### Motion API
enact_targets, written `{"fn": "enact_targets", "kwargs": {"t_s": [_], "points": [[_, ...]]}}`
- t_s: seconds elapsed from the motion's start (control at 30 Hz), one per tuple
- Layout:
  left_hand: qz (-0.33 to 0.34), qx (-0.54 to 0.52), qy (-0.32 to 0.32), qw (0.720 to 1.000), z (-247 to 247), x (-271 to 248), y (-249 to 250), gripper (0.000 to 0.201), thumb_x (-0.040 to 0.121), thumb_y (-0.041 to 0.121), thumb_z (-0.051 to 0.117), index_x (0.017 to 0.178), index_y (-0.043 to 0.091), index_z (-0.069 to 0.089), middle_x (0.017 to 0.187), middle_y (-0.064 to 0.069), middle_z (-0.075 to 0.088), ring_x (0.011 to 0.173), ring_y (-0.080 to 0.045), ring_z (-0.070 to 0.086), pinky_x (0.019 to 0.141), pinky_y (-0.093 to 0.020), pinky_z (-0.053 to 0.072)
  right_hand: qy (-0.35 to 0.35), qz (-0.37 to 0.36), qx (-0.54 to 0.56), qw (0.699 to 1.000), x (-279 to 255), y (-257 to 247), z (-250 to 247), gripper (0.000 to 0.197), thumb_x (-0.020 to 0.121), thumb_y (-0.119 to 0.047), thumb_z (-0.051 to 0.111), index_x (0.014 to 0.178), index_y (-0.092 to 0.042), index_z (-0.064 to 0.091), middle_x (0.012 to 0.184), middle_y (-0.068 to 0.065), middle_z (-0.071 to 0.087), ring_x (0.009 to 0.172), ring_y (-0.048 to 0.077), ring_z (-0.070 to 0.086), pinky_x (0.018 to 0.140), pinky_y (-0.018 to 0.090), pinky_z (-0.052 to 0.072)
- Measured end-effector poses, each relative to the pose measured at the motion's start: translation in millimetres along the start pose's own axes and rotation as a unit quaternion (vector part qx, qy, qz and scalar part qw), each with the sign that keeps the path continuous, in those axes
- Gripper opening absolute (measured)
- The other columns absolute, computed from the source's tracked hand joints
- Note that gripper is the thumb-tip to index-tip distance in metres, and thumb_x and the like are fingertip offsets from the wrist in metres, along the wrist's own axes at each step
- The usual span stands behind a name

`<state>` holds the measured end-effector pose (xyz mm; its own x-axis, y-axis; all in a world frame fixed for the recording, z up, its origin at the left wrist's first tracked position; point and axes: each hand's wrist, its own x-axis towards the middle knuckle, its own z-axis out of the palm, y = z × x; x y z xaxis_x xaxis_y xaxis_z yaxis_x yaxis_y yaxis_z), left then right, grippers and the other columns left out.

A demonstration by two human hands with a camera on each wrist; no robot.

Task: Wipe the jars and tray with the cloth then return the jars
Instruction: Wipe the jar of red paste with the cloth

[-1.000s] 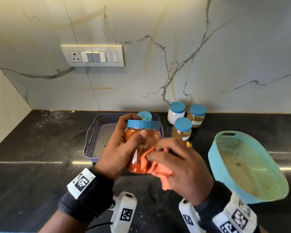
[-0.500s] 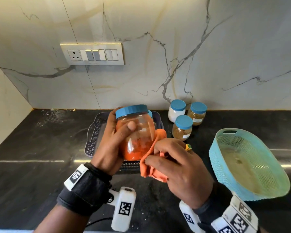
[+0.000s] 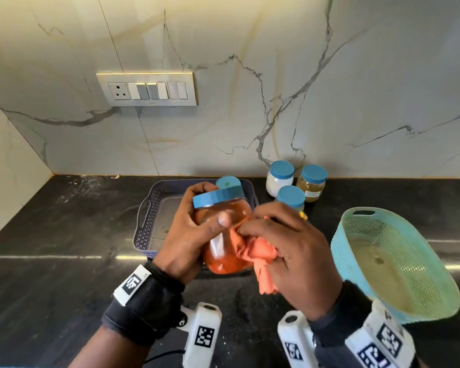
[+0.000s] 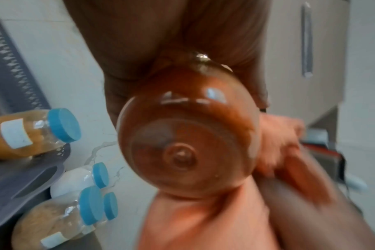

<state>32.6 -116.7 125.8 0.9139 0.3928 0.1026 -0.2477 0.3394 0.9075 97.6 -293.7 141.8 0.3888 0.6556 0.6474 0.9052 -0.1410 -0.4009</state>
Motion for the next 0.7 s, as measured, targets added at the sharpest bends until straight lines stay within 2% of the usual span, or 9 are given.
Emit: {"fn": "enact_targets", "kwargs": {"t_s": [0.07, 0.17, 0.23, 0.33, 0.4, 0.5, 0.57, 0.7], "points": [[-0.001, -0.030, 0.022, 0.999, -4.6, 0.1, 2.0, 0.101, 0.048, 0.045, 0.099, 0.126, 0.012, 0.045, 0.110, -0.013, 0.071, 0.097, -0.028, 0.070, 0.080, -0.042, 0.060, -0.007, 0.004, 0.008, 1.000, -14.7, -7.7, 7.5, 0.027, 0.081, -0.010, 0.055, 0.101, -0.021, 0.069, 0.111, -0.005, 0.059, 0.103, 0.012, 0.059, 0.088, 0.020, 0.049], [-0.009, -0.049, 0.028, 0.998, -9.5, -0.1, 2.8, 0.098, 0.051, 0.034, 0.098, 0.130, 0.011, 0.045, 0.112, -0.016, 0.072, 0.099, -0.029, 0.072, 0.077, -0.041, 0.061, -0.026, -0.012, -0.005, 1.000, -29.2, -11.2, 16.4, 0.024, 0.085, -0.015, 0.054, 0.101, -0.023, 0.069, 0.110, -0.008, 0.057, 0.100, 0.011, 0.059, 0.083, 0.022, 0.051], [-0.008, -0.039, 0.019, 0.999, -10.3, 0.8, 3.2, 0.082, 0.056, 0.021, 0.087, 0.126, 0.010, 0.046, 0.106, -0.013, 0.074, 0.094, -0.026, 0.073, 0.073, -0.037, 0.061, -0.025, -0.018, 0.001, 1.000, -25.5, -7.4, 15.8, 0.029, 0.082, -0.009, 0.057, 0.104, -0.025, 0.067, 0.111, -0.007, 0.056, 0.102, 0.010, 0.058, 0.084, 0.022, 0.052], [-0.016, -0.007, -0.012, 1.000, -7.3, 3.8, 2.1, 0.071, 0.060, 0.021, 0.075, 0.125, 0.012, 0.047, 0.104, -0.011, 0.072, 0.090, -0.027, 0.070, 0.074, -0.038, 0.060, 0.010, 0.016, 0.003, 1.000, -0.4, 5.7, 6.4, 0.048, 0.074, 0.007, 0.068, 0.110, -0.024, 0.064, 0.112, -0.004, 0.058, 0.105, 0.008, 0.056, 0.091, 0.017, 0.049], [-0.019, -0.002, -0.038, 0.999, -4.1, 4.8, 1.7, 0.071, 0.062, 0.020, 0.074, 0.128, 0.015, 0.048, 0.110, -0.012, 0.071, 0.094, -0.030, 0.069, 0.079, -0.043, 0.060, 0.024, 0.039, 0.004, 0.999, 18.9, 12.6, -2.9, 0.043, 0.075, 0.008, 0.072, 0.109, -0.019, 0.068, 0.110, -0.002, 0.061, 0.105, 0.009, 0.058, 0.091, 0.019, 0.050], [-0.002, -0.010, -0.053, 0.999, -0.3, 7.5, 4.8, 0.075, 0.062, 0.013, 0.074, 0.132, 0.014, 0.045, 0.113, -0.012, 0.072, 0.095, -0.028, 0.069, 0.081, -0.041, 0.061, 0.009, 0.012, 0.000, 1.000, 22.8, 13.4, -10.4, 0.032, 0.083, -0.004, 0.057, 0.110, -0.019, 0.068, 0.112, -0.002, 0.061, 0.107, 0.011, 0.058, 0.090, 0.022, 0.052], [0.018, -0.022, -0.040, 0.999, -0.8, 10.7, 5.6, 0.075, 0.061, 0.009, 0.073, 0.130, 0.012, 0.044, 0.109, -0.012, 0.073, 0.092, -0.026, 0.071, 0.080, -0.038, 0.061, -0.018, -0.014, -0.003, 1.000, 5.1, 7.8, -7.9, 0.032, 0.082, -0.014, 0.049, 0.110, -0.024, 0.062, 0.116, -0.004, 0.056, 0.108, 0.009, 0.055, 0.088, 0.022, 0.052], [0.008, 0.015, -0.019, 1.000, -4.4, 13.1, 6.2, 0.067, 0.060, 0.013, 0.075, 0.123, 0.012, 0.053, 0.108, -0.010, 0.073, 0.092, -0.025, 0.072, 0.077, -0.036, 0.060, -0.080, -0.023, -0.024, 0.996, -39.3, 2.6, 3.9, 0.024, 0.085, -0.031, 0.053, 0.108, -0.027, 0.059, 0.117, -0.011, 0.049, 0.107, 0.012, 0.058, 0.085, 0.030, 0.059]]}}
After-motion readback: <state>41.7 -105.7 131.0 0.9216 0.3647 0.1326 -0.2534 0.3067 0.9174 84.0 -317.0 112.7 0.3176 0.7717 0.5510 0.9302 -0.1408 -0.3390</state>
